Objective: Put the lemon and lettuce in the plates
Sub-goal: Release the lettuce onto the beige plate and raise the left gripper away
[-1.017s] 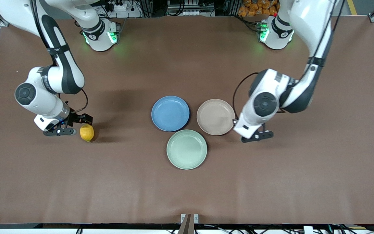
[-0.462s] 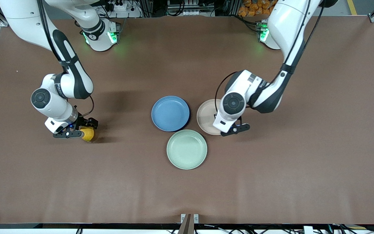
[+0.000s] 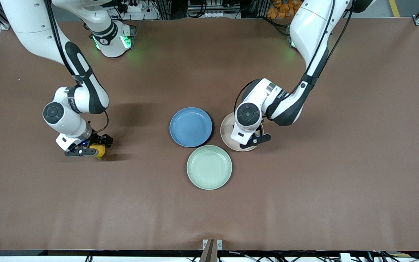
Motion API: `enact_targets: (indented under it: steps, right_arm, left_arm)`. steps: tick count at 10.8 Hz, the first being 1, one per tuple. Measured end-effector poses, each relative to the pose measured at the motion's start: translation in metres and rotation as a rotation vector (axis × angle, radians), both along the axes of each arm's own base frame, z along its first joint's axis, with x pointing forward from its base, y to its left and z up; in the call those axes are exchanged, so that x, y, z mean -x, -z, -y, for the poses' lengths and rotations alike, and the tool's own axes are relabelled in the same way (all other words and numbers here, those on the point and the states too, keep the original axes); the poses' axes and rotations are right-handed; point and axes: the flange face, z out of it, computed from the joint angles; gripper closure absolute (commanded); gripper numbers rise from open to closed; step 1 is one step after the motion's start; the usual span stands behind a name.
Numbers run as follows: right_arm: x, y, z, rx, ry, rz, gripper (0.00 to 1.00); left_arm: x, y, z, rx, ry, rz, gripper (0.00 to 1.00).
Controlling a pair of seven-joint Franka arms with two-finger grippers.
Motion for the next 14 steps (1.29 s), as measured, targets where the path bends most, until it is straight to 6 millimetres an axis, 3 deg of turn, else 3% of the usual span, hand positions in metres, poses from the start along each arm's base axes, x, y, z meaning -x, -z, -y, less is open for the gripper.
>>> enact_targets:
  steps: [2,4,6,8,10,12,14]
  right_arm:
    - [-0.001,-0.001,0.000,0.000,-0.004,0.002,0.72]
    - [-0.002,-0.002,-0.001,-0.001,-0.006,0.003,0.76]
    - [-0.004,-0.007,-0.005,-0.004,-0.010,-0.014,0.78]
    - [-0.011,-0.020,-0.016,-0.013,-0.027,-0.031,0.78]
    - [-0.014,-0.041,-0.043,-0.023,-0.062,-0.044,0.78]
    - [-0.012,-0.062,-0.082,-0.030,-0.099,-0.049,0.78]
    - [-0.008,-0.076,-0.142,-0.050,-0.101,-0.036,0.78]
  left_arm:
    - [-0.011,-0.016,0.003,0.020,-0.007,0.032,0.00]
    - [-0.026,-0.048,0.000,0.032,-0.022,0.068,0.00]
    - [-0.044,-0.092,-0.024,0.009,-0.010,0.126,0.00]
    - [-0.067,-0.140,-0.066,0.015,0.069,0.172,0.00]
    - [-0.089,-0.184,-0.125,0.041,0.136,0.195,0.00]
    - [-0.100,-0.230,-0.186,0.056,0.189,0.209,0.00]
    - [-0.092,-0.275,-0.234,0.057,0.232,0.194,0.00]
